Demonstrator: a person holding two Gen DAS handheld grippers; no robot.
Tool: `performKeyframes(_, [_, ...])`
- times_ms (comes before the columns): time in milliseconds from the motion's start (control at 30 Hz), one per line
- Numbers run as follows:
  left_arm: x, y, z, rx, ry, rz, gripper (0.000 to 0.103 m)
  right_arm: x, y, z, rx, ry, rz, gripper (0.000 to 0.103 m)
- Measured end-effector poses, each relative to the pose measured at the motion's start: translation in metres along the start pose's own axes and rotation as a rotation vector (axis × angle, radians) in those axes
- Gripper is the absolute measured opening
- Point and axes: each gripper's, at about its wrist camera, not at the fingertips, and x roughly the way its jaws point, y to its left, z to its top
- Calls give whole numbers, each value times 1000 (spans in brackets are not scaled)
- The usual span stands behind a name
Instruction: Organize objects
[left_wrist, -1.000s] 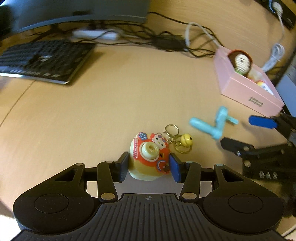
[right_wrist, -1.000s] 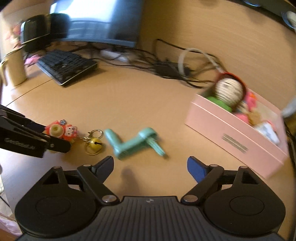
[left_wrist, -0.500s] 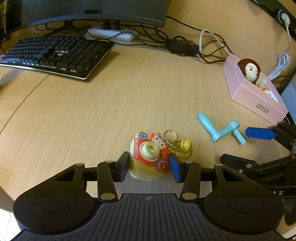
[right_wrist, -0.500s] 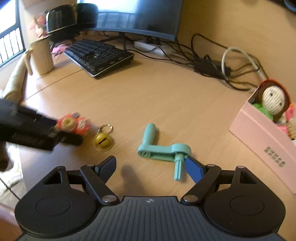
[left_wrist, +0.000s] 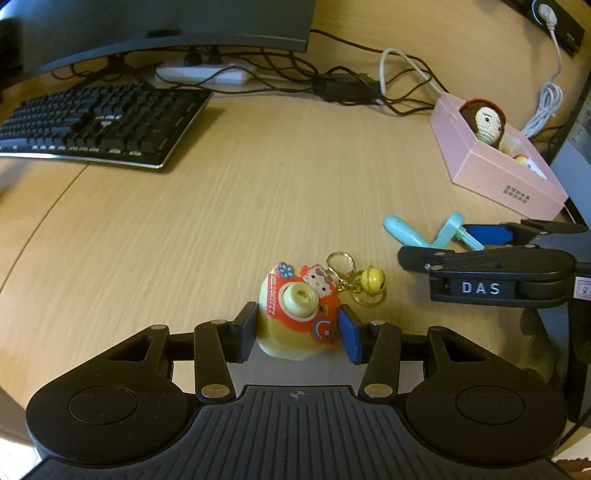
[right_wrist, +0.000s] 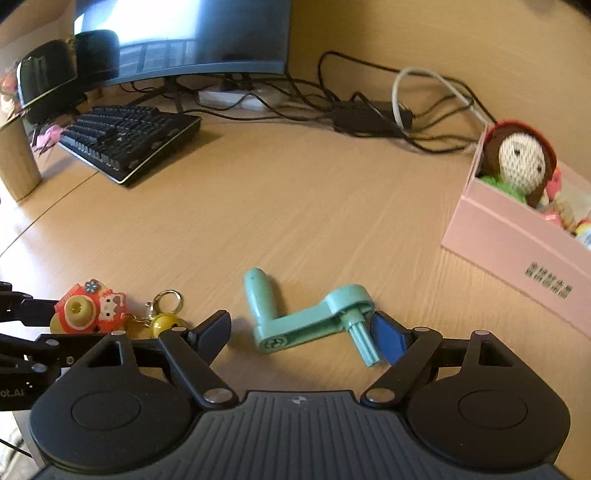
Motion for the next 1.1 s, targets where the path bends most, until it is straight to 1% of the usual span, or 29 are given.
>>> performKeyframes(133, [5,-2,5,48,8,2,51,0,-3,0,-15,-13,13,82])
performKeyframes(200, [5,-3,6,65,13,1,51,2,-2,1,-28,-15,4,78])
performKeyframes(233, [6,-2,7,73,13,-1,51,3,-1,2,-34,-16,2,74])
performKeyframes(267, [6,-2,6,79,13,-2,51,3,0,3,-34,-13,8,73])
performKeyframes(467, [12,-4,12,97,7,13,51,-3,2,-2,-46,-3,4,73])
performKeyframes(567, [17,-8,16,101,5,17,51,-15,-4,-7,-64,-4,-14,72])
performKeyframes(667, [21,-14,20,111,5,-2,51,-36,-15,-13,-74,-18,-42,72])
performKeyframes(767, [26,-27,21,145,-5,-18,51,-58,-34,-19,-35,-24,-70,72])
performKeyframes(867, [31,-43,22,180,4,-47,51,-83,-58,-28,38,-35,-109,72])
performKeyframes(933, [32,-56,26,202,32,-84,51,-98,-74,-34,90,-45,-131,72])
performKeyframes(1000, [33,-70,27,228,67,-155,51,-112,-87,-40,131,-57,-156,72])
performKeyframes(1100, [29,-85,32,260,69,-228,50,-130,-101,-47,177,-84,-189,72])
